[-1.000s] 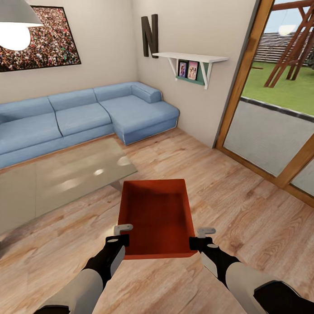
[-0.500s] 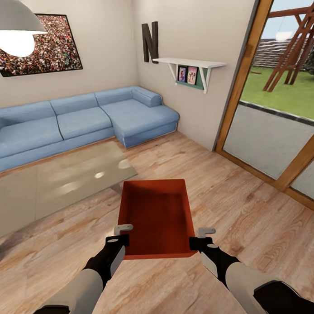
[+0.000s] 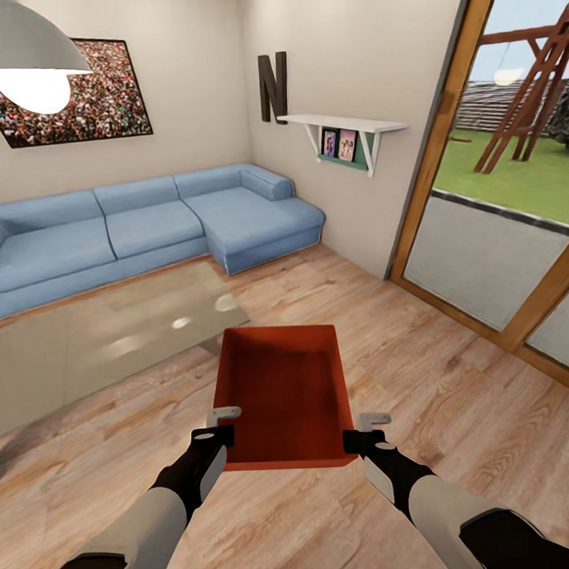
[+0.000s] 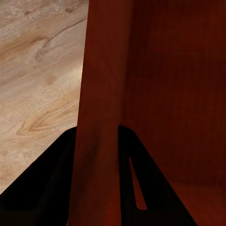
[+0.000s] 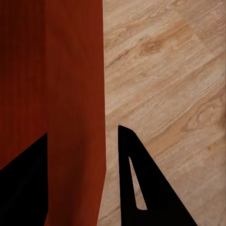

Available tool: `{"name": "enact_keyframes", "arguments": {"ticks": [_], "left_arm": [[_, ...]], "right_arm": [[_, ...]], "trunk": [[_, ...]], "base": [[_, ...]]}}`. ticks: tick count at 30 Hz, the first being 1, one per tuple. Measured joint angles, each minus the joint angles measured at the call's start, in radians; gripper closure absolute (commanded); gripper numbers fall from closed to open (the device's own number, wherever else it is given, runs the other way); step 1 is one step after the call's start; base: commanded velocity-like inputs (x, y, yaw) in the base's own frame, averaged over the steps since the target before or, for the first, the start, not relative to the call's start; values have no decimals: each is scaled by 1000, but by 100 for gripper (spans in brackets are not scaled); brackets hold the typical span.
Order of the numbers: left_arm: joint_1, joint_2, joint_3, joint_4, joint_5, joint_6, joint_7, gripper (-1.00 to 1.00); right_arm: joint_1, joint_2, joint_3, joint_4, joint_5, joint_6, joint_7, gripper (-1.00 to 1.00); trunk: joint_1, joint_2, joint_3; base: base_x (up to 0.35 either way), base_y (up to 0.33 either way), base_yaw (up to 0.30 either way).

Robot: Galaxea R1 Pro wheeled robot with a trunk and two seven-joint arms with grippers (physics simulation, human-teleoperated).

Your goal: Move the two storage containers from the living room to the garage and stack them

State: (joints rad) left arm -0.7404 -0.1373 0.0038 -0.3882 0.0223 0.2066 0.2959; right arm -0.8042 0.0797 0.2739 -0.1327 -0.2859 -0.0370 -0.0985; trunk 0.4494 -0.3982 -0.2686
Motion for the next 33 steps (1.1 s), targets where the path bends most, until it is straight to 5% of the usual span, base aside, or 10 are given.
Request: {"name": "enact_keyframes", "arguments": {"ticks": [33], "left_arm": [[0,2,1,2,6,-6,-5,100]], "right_arm": [[-1,0,-4,-2,8,1,1,100]], "trunk": [[0,0,53]], "base": [[0,0,0]]}}
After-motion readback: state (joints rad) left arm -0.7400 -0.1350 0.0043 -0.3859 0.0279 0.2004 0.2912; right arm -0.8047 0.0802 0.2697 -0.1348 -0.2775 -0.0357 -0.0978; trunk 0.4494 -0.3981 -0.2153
